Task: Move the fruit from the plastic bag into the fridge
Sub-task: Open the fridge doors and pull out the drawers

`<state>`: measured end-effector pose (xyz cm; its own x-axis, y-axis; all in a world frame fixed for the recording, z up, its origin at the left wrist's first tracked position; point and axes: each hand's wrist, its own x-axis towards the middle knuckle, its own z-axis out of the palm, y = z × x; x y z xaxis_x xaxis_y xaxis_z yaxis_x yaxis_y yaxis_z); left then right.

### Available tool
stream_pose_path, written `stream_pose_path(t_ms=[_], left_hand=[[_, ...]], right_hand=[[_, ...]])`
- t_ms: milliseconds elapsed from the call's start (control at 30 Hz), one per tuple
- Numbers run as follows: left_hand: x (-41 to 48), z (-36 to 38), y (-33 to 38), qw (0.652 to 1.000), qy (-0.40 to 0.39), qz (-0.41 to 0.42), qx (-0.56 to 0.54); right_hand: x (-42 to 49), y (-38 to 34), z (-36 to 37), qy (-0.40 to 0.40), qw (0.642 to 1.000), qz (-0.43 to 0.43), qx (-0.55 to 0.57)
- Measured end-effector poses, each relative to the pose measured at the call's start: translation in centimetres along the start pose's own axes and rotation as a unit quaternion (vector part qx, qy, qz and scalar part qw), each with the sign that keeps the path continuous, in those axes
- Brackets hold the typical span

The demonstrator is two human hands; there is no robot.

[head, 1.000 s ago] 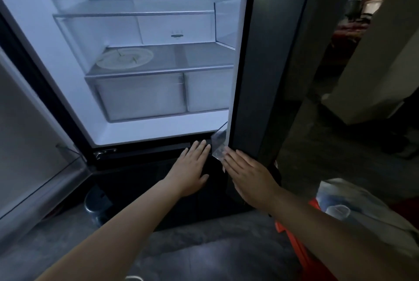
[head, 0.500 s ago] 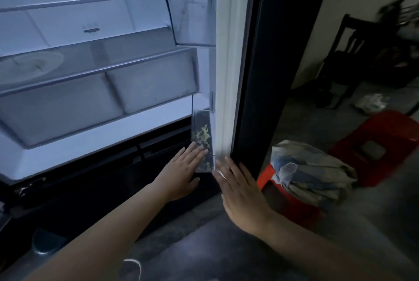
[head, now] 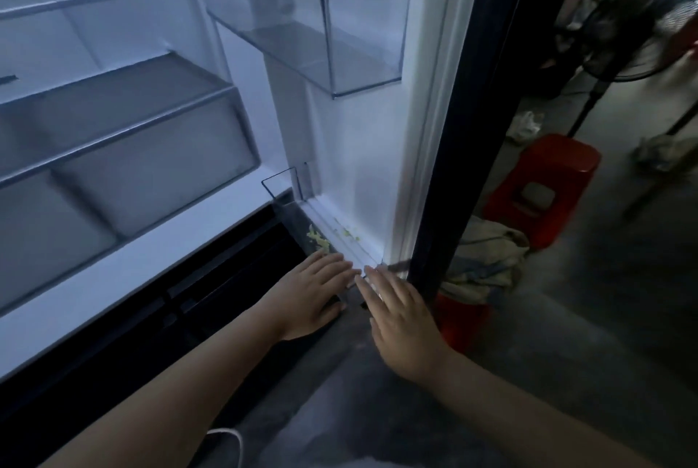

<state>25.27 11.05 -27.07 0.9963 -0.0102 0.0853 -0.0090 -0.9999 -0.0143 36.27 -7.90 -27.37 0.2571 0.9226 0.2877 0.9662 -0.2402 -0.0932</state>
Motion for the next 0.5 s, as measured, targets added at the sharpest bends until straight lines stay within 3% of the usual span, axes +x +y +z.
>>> stream_pose_path(t_ms=[233, 433, 500], left_hand=[[3.0, 0.6, -1.1, 0.999, 0.03, 0.042, -0.014], [4.3, 1.5, -4.6, 0.995, 0.01, -0.095, 0.006], [5.0, 1.5, -5.5, 0.995, -0.005, -0.101, 0.018]], right_hand=[[1.3, 2.0, 0.7, -0.03, 0.996, 0.084, 0.0], [2.2, 3.1, 1.1, -0.024, 0.985, 0.165, -0.05], [3.5, 2.9, 1.4, -0.009, 0.974, 0.214, -0.07]])
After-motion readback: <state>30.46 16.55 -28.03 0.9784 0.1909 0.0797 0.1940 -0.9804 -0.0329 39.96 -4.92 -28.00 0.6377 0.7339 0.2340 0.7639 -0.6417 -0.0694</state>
